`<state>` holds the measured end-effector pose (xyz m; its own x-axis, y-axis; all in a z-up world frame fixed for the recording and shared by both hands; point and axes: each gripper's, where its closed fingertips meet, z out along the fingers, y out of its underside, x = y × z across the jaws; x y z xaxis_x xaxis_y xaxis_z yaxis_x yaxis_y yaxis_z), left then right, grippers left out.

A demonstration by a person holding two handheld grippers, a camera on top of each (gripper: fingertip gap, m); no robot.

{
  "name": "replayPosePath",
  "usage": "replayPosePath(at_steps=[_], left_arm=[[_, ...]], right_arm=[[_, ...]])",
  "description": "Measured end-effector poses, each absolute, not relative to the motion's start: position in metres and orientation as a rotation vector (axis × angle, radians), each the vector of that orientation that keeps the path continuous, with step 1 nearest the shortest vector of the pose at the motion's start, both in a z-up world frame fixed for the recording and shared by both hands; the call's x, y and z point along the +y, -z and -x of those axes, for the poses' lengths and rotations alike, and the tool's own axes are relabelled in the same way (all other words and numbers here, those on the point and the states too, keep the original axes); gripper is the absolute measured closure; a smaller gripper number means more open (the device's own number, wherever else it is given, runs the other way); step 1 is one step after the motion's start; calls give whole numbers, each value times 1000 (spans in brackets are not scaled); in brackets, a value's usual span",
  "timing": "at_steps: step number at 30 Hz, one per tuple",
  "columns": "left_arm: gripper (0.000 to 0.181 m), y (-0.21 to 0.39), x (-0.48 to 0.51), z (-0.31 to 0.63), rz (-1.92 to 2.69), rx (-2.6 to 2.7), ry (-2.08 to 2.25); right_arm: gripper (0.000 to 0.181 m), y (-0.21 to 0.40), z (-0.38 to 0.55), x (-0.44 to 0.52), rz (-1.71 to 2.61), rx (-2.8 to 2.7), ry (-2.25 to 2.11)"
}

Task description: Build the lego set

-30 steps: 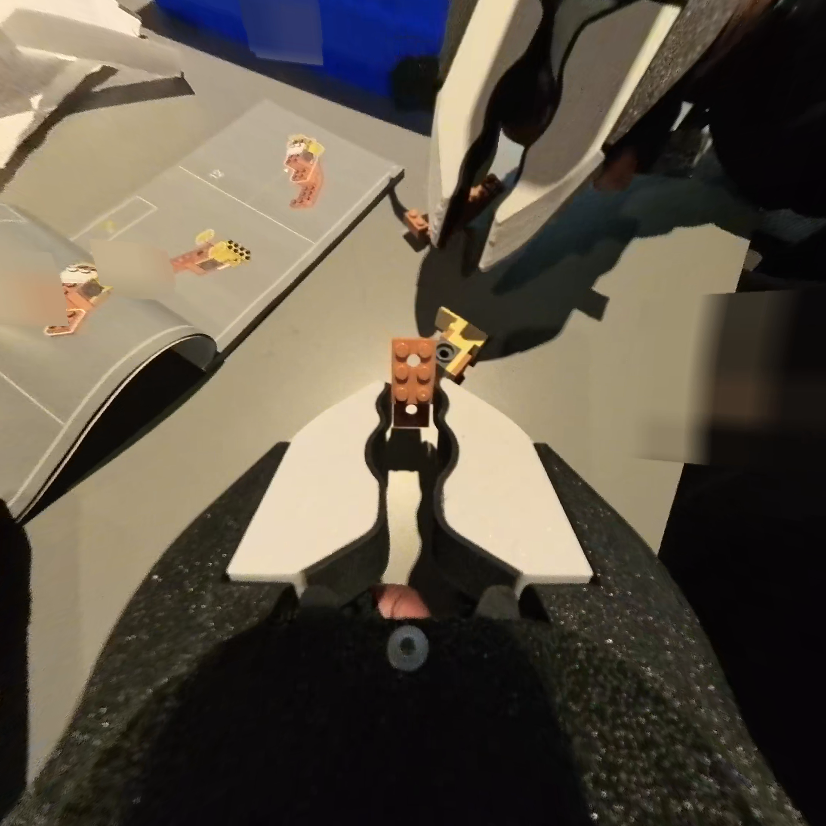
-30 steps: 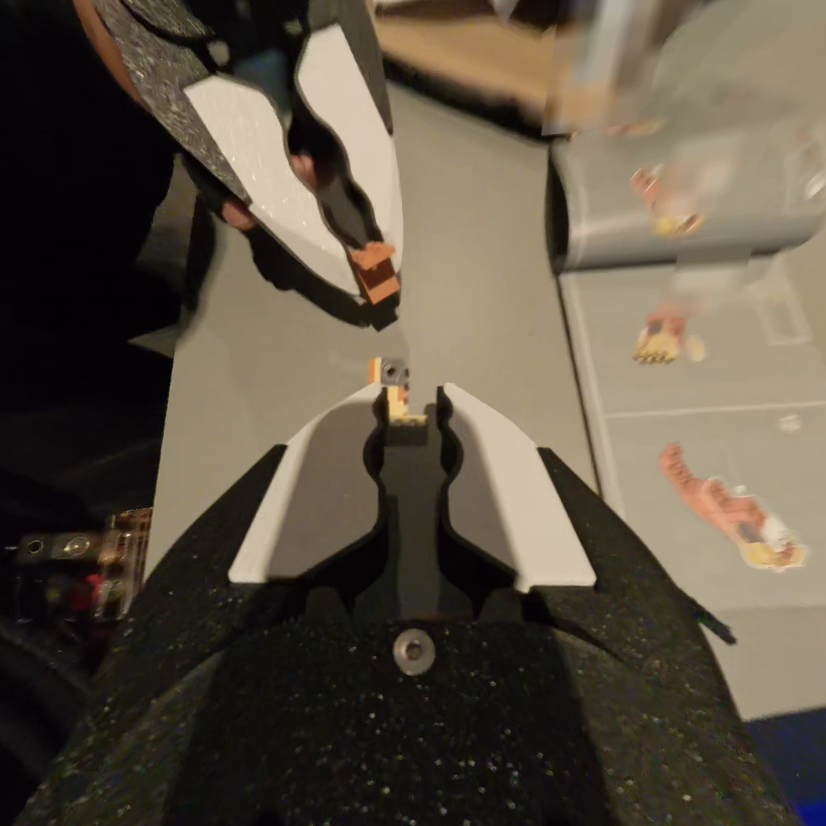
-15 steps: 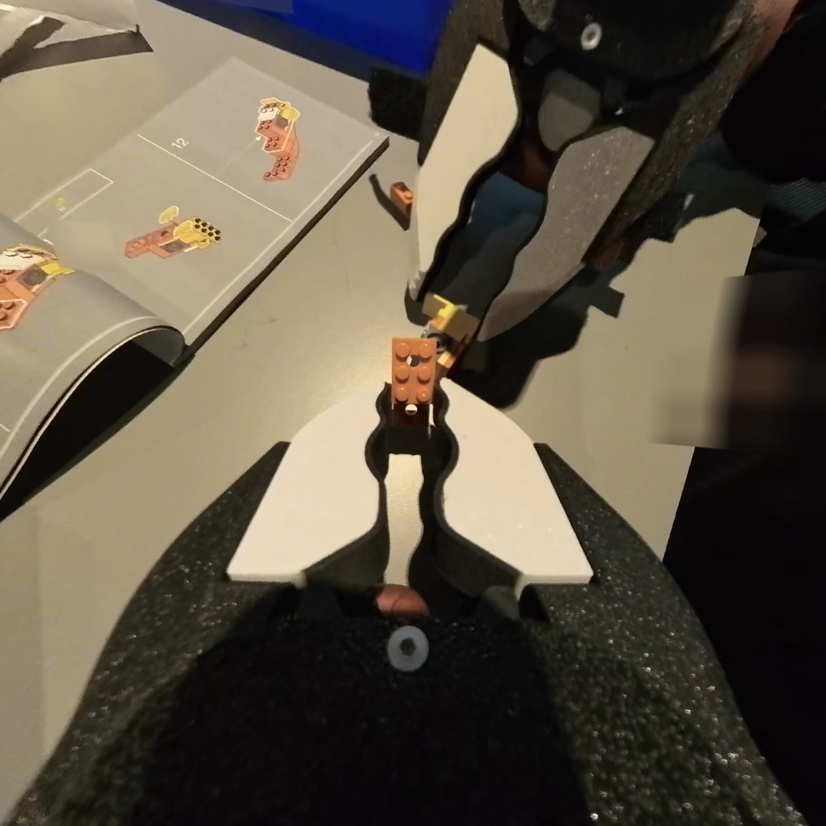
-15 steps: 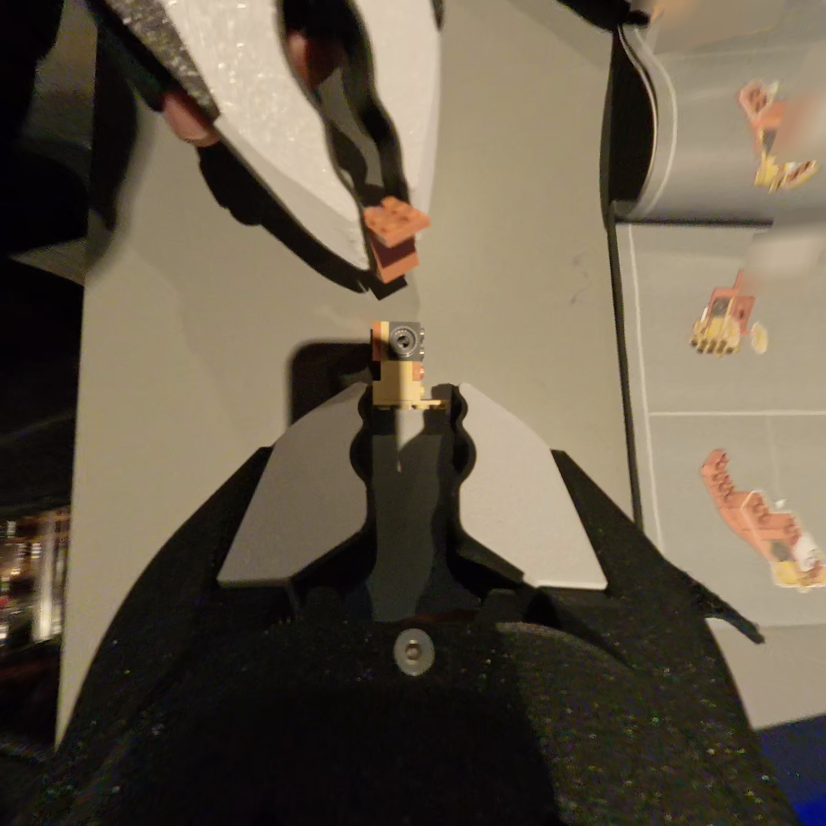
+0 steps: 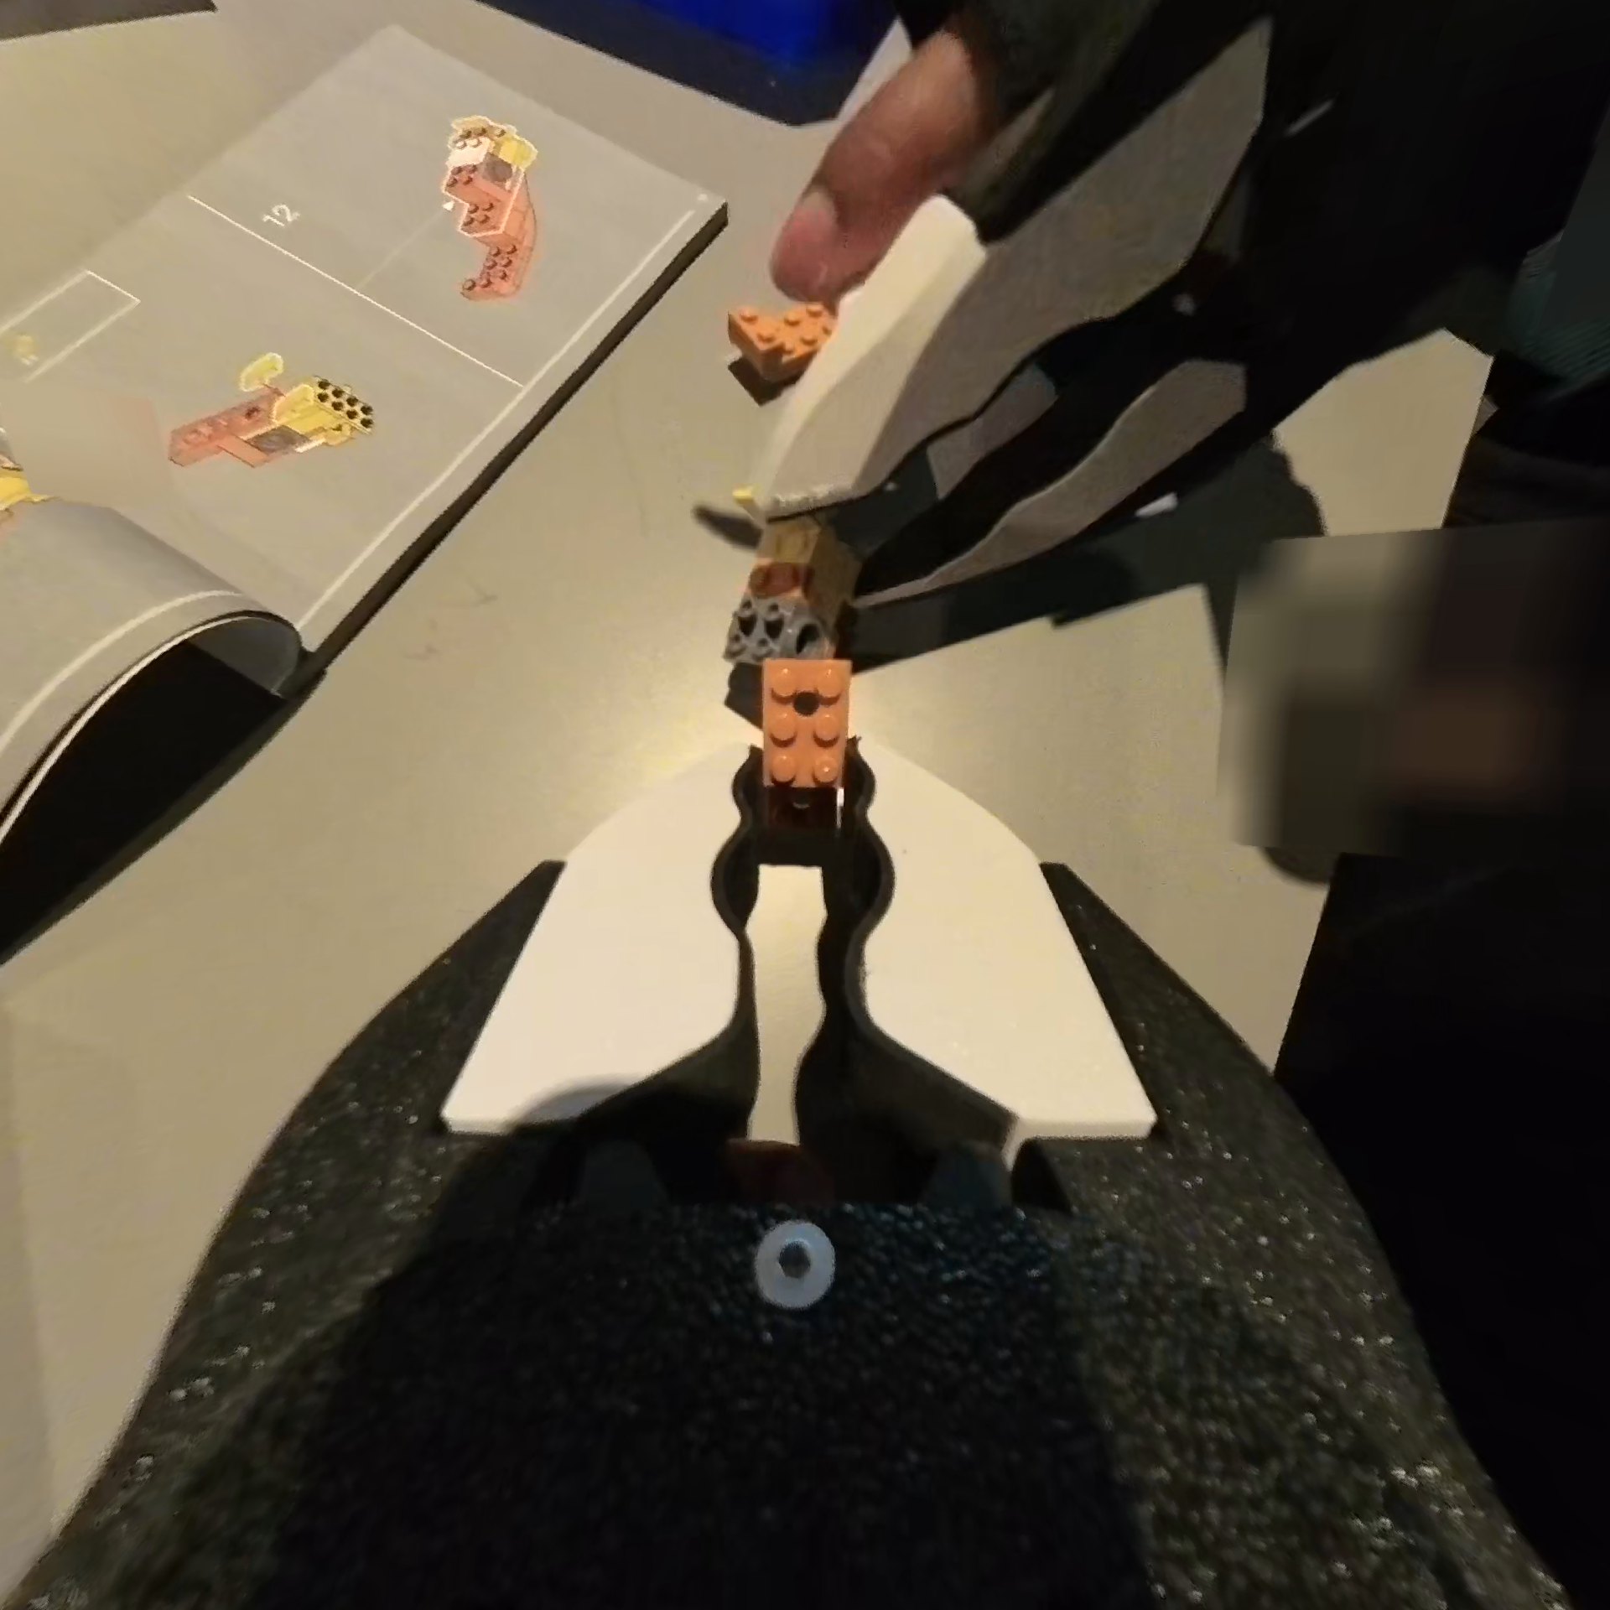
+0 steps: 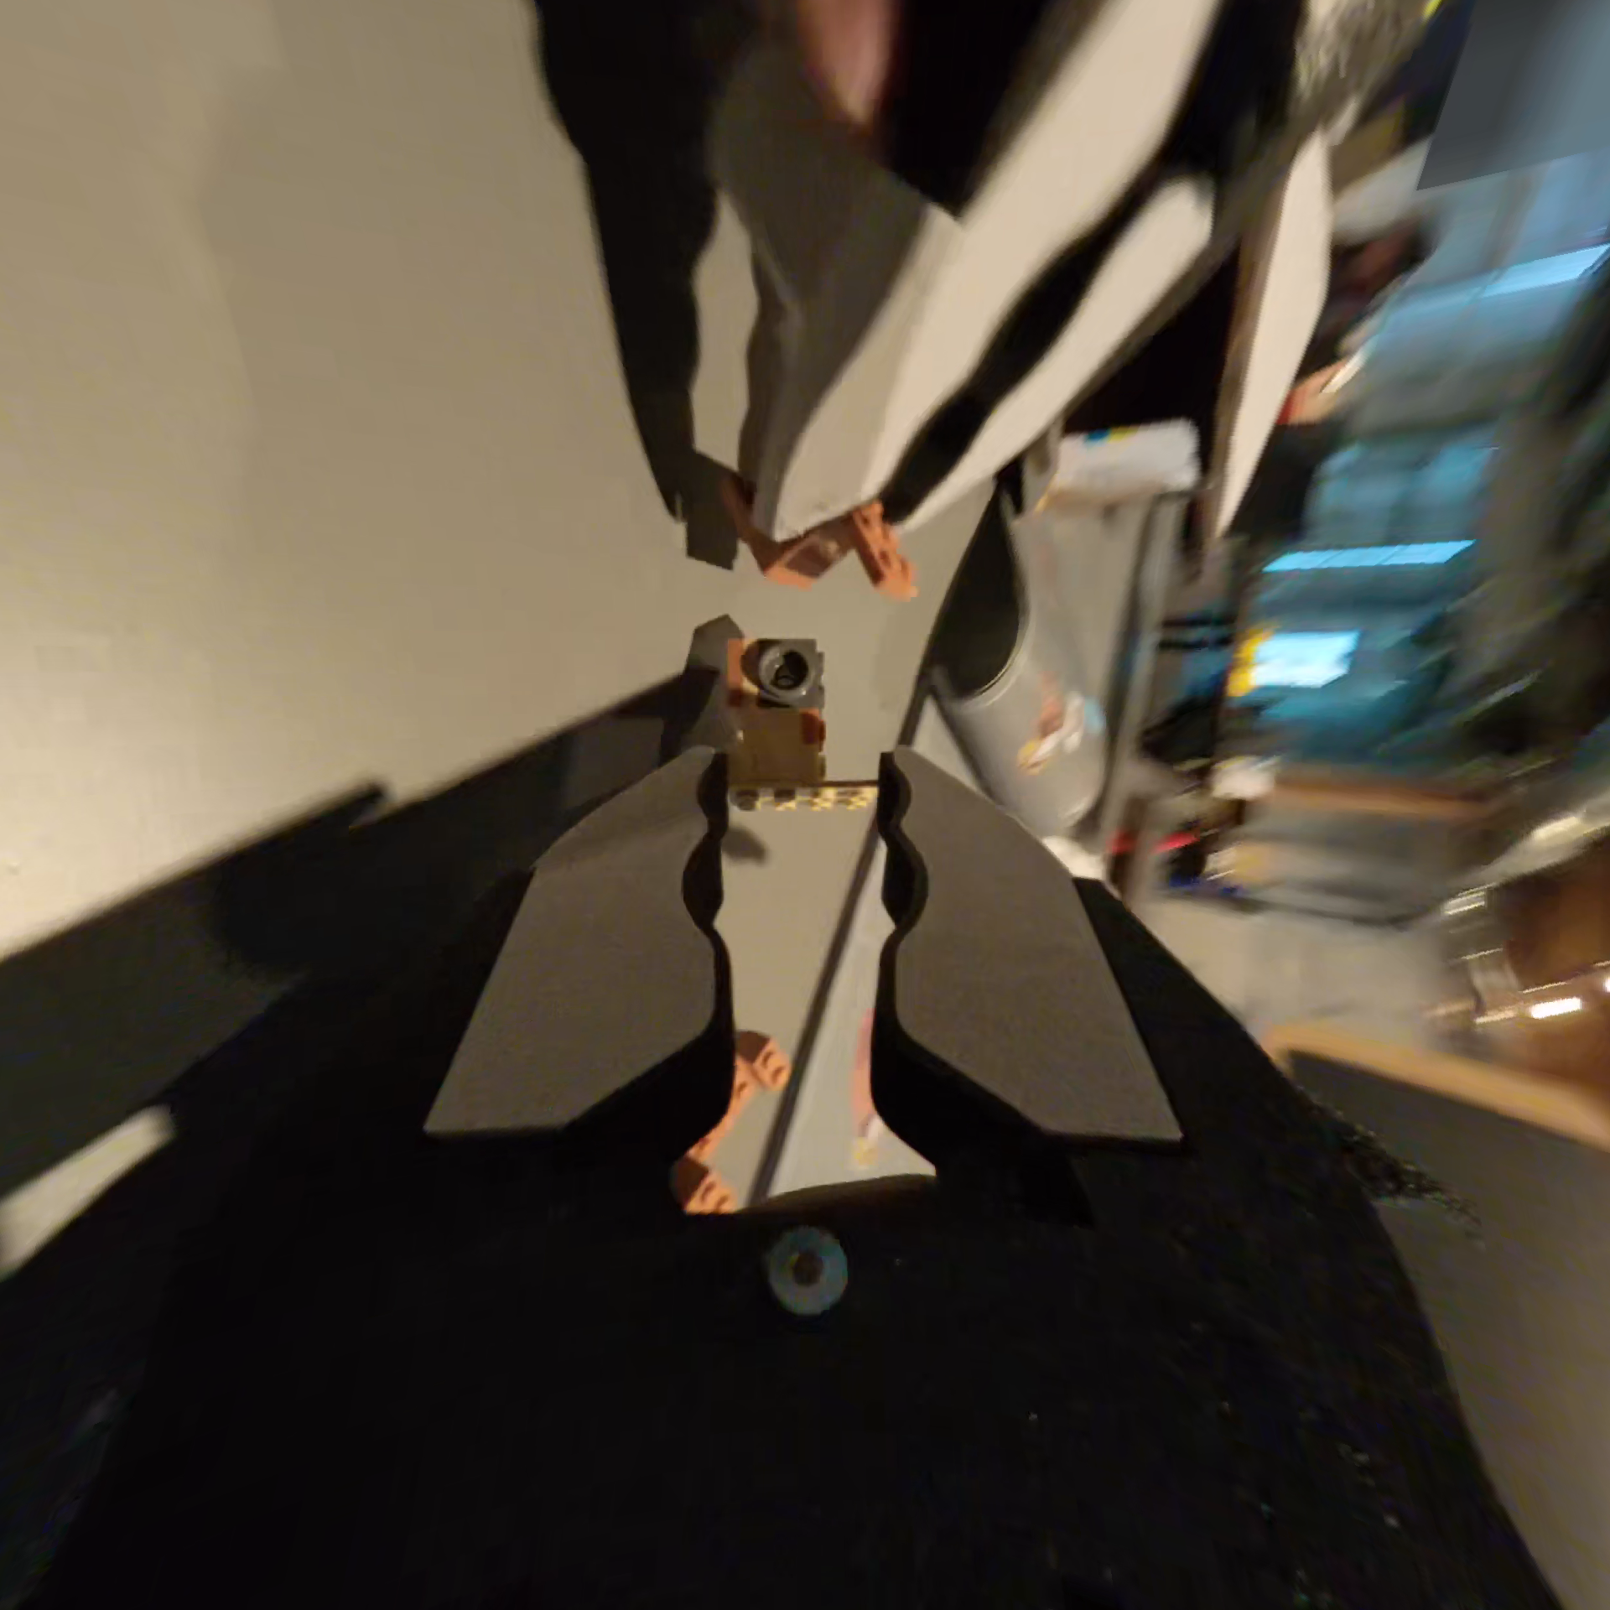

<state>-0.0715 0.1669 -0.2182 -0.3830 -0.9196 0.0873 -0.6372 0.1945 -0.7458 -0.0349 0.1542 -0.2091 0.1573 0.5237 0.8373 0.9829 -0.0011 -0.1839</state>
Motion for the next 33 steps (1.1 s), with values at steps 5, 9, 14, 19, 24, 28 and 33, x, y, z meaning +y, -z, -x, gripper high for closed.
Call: replayPosePath(at_steps=[5, 9, 14, 19, 24, 28, 33], left_arm=[[164, 222, 165, 72, 1459, 2127, 983], [164, 226, 162, 72, 1460, 2156, 950], [165, 227, 156, 70, 1451, 2173, 953], [165, 227, 152, 69, 1444, 2181, 951], [165, 227, 150, 68, 1439, 2184, 947], [165, 227, 150, 68, 1443, 2179, 948], [165, 227, 151, 68, 1454, 2170, 954]], right_arm=[[149, 213, 42, 148, 1492, -1535, 689], [149, 215, 37, 144, 1461, -1552, 683], [146, 217, 35, 138, 1493, -1542, 622], [140, 215, 32, 134, 1523, -1521, 604], [135, 213, 31, 130, 1542, -1502, 600], [134, 210, 27, 124, 1577, -1460, 584], [137, 201, 22, 121, 1684, -1303, 466]])
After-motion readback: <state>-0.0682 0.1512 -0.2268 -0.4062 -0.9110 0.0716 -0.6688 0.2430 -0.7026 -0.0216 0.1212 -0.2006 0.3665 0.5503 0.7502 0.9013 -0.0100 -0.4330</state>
